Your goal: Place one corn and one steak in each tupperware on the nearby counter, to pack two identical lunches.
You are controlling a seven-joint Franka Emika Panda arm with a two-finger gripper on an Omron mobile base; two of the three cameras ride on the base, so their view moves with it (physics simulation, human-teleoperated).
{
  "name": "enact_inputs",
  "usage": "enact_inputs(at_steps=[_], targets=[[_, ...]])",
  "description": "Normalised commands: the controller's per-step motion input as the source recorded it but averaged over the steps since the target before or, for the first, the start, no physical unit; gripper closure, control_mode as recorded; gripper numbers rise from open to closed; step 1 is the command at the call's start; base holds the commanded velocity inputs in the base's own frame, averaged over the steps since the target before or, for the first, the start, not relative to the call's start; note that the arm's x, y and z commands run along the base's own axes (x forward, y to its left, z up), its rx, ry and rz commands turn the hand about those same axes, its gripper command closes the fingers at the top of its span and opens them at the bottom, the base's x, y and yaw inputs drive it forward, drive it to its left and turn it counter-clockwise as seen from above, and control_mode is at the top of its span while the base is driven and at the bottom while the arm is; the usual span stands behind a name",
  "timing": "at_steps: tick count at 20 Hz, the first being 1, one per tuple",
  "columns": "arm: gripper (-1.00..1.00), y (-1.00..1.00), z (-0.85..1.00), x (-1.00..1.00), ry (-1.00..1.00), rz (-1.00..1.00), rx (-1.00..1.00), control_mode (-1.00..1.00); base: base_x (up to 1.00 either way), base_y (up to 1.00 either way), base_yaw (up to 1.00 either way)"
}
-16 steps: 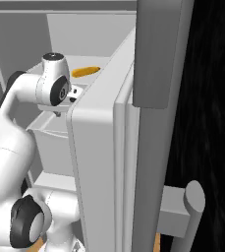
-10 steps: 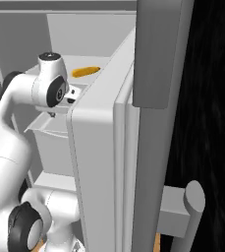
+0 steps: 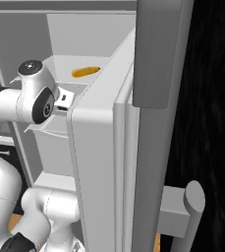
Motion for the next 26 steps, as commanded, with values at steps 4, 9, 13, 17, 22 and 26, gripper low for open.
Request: enact_inputs(at_steps=[4,9,13,17,22,26], targets=[[-1.0,0.0,0.47,0.0,-0.01,-0.1,0.0,-1.0,0.0,0.0,0.0],[-1.0,-0.01,0.87,0.0,0.0,-0.03,0.02,-1.0,0.0,0.0,0.0],[-1.0,0.0,0.39,0.0,-0.12,-0.04,0.01,-1.0,0.0,0.0,0.0],[-1.0,-0.02,0.0,0.04,-0.08,-0.1,0.0,-1.0,0.0,0.0,0.0],[-1.0,0.0,0.0,0.21,-0.05,-0.19,-0.03,-1.0,0.0,0.0,0.0],[-1.0,0.0,0.0,0.29,-0.03,-0.18,0.0,-1.0,0.0,0.0,0.0]])
